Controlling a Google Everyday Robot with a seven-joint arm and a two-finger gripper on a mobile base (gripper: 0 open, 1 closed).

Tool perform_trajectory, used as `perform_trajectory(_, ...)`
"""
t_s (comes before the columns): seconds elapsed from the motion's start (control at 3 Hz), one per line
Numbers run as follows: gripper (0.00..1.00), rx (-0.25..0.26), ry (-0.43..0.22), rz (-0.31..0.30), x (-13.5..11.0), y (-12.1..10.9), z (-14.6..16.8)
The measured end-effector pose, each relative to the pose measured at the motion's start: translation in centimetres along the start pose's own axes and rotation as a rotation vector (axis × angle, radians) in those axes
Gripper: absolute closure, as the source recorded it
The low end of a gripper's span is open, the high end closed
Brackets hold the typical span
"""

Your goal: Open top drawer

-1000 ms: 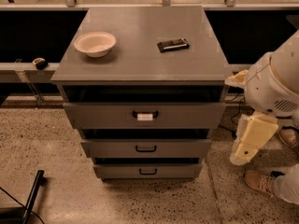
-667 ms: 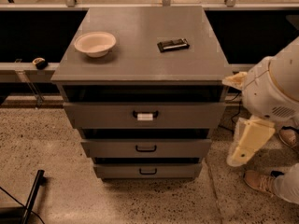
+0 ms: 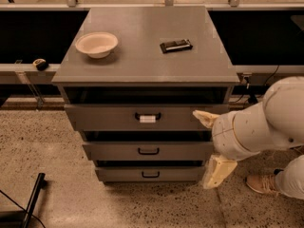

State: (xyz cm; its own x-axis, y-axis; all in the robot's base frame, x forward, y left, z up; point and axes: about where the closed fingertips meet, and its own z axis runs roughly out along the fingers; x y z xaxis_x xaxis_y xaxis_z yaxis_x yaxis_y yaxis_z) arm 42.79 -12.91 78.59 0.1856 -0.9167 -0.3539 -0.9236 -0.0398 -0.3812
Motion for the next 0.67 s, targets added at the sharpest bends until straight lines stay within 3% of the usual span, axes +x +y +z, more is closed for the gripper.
perform_trajectory(0.33,0.00,0.080,0.003,-0.037,0.0,-2.1,0.0)
perform_trajectory(0.67,0.00,0.049,-0.017,-0.040,0.4,-2.1,1.9)
